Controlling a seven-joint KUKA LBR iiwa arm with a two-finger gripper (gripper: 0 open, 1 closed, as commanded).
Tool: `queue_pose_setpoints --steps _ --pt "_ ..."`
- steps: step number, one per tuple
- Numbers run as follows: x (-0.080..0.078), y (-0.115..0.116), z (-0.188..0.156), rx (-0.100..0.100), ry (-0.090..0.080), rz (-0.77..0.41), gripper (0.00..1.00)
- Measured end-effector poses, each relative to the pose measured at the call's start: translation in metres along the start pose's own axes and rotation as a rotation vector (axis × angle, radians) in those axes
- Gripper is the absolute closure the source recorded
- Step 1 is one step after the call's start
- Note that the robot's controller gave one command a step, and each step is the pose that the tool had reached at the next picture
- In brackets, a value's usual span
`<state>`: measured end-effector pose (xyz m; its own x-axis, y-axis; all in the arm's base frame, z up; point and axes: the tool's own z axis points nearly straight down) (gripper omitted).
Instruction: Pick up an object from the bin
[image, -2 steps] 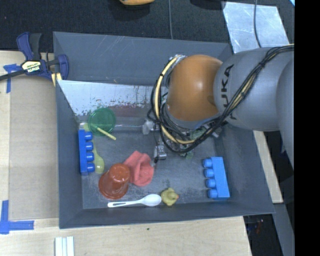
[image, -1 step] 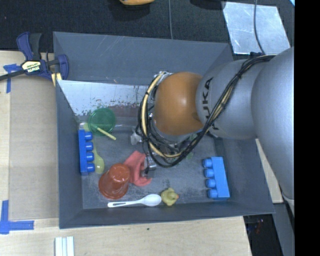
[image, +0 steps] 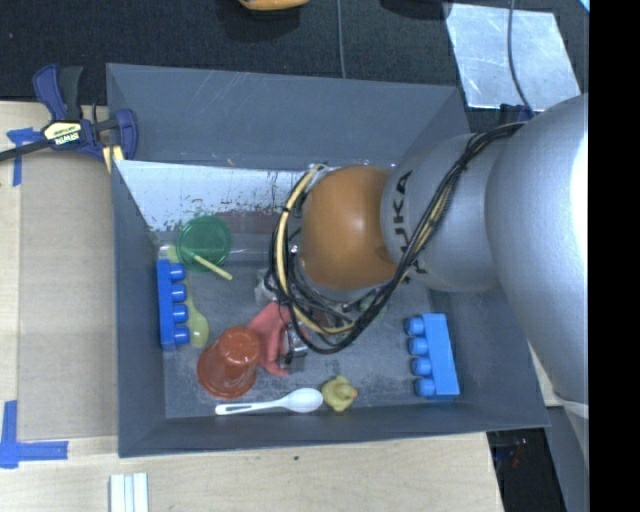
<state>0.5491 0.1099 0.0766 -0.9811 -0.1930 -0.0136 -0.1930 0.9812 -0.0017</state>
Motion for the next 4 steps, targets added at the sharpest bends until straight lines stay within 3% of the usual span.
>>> queue_pose_setpoints --steps 1,2,3,4 --pt "-0.019 0.002 0.005 -0.002 -0.001 -0.033 1.00" --pt "-0.019 0.002 0.005 -0.002 -0.001 -0.032 1.00" --pt "-0.012 0.003 -0.013 -0.002 0.010 -0.040 1.00" --pt "-0.045 -0.014 -0.016 -0.002 -0.007 0.116 1.00"
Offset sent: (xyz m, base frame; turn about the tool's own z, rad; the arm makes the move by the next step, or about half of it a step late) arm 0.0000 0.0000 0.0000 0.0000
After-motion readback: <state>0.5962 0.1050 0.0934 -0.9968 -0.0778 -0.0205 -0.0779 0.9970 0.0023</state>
